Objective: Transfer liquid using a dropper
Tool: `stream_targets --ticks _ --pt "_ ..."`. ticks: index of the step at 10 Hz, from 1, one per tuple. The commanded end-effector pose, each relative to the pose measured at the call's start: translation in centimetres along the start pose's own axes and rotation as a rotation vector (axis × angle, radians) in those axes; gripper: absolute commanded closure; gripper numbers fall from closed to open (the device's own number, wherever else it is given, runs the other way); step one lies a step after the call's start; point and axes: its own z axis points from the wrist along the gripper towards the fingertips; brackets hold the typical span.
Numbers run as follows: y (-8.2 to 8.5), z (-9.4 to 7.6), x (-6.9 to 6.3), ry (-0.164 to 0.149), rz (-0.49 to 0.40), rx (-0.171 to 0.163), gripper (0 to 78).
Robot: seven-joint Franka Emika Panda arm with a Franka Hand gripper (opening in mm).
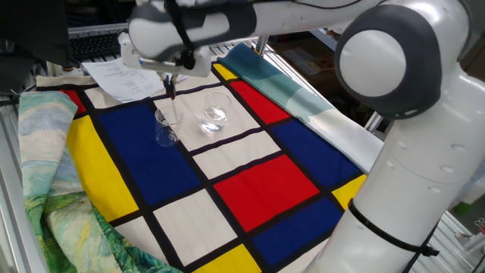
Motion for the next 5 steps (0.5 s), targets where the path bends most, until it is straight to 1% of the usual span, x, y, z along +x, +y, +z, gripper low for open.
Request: stream_targets --ticks 1,2,3,4,5 --pt "-0.2 -0.3 -0.2 0.032 -0.020 0.000 76.5" --pt "-0.2 -0.3 -0.2 0.061 -0.026 -0.022 76.5" --pt "-0.2 -0.4 -0.2 0.061 -0.030 -0.017 76.5" --pt "-0.4 -0.7 -0.5 0.073 -0.040 -0.012 76.5" --pt "-0.9 -1.5 -1.2 0.116 -0.059 -0.027 76.5"
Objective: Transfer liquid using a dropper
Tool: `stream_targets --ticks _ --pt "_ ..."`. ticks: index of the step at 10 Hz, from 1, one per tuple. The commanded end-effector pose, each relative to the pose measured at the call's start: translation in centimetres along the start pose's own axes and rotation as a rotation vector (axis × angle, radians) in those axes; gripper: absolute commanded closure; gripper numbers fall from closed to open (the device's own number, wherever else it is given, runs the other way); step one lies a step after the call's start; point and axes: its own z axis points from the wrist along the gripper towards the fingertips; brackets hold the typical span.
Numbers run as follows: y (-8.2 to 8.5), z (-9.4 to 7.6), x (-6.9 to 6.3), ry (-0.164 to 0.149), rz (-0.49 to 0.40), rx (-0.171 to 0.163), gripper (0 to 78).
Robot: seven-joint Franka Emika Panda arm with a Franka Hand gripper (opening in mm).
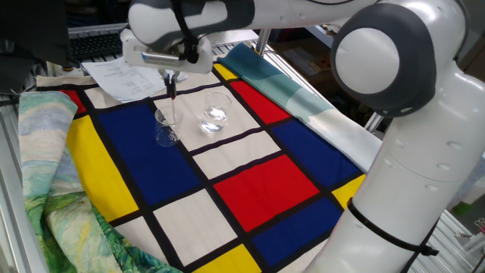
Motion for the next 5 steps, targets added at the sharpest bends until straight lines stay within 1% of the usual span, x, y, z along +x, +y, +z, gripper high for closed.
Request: stream_targets --ticks 1,2,3,5 --pt "-0.76 -1.47 -1.11 0.055 -0.032 -0.014 76.5" --pt "-0.99 -1.83 -1.45 0.052 -0.036 -0.009 76.5" --pt "-1.00 -1.86 -1.49 0.061 -0.040 -0.016 76.5" --pt "-0.99 -1.87 -1.48 0.065 -0.040 -0.021 76.5"
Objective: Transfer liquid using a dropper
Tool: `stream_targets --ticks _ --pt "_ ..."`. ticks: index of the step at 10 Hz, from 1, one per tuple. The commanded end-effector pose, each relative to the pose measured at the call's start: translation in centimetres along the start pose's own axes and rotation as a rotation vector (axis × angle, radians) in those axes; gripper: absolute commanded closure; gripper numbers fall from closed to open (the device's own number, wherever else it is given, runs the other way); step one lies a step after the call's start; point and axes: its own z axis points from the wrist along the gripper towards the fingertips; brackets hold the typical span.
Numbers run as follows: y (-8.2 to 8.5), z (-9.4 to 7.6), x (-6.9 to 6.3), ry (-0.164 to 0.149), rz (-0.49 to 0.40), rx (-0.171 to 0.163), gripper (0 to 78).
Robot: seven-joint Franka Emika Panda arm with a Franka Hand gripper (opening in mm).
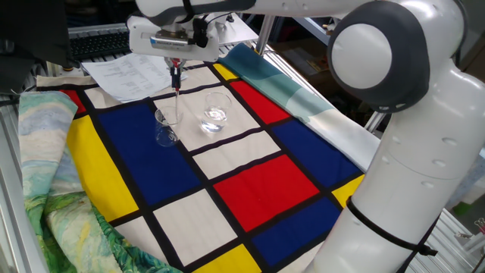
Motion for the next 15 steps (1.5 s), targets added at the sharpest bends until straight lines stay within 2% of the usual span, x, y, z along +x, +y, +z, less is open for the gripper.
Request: stream_targets --ticks 1,10,14,15 --pt "0.03 -0.16 -0.05 0.005 -0.002 -0.008 76.5" --pt "0.07 -0.12 -0.04 0.017 -0.004 -0.032 76.5" --pt "0.21 0.02 -0.04 0.011 -0.007 -0.029 76.5" --pt "0.78 0.57 -0.12 0.003 0.002 -0.032 76.5"
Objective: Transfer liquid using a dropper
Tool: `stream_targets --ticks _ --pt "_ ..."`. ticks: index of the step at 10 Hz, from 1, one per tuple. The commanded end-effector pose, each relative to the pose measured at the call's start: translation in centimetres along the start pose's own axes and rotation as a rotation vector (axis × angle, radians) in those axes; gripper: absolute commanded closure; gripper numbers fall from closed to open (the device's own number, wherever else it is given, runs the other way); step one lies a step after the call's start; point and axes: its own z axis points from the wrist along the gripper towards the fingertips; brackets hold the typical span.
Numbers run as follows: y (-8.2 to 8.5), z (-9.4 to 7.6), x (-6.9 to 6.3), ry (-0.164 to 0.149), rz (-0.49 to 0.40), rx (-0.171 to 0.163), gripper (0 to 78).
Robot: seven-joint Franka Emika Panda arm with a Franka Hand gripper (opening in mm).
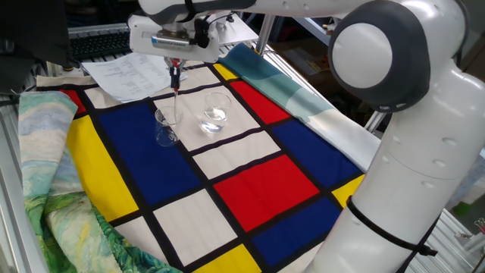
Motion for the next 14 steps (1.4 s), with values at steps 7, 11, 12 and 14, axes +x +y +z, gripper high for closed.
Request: stream_targets --ticks 7,11,12,14 --pt "2.2 3.3 -0.8 -0.029 0.010 -0.012 76.5" --pt "2.0 5.3 -2.1 -0.088 -0.007 -0.021 76.5" --pt "1.6 5.5 -2.6 -0.101 -0.021 -0.018 76.5" --pt "1.2 5.9 -2.9 -0.113 -0.032 -0.018 76.5"
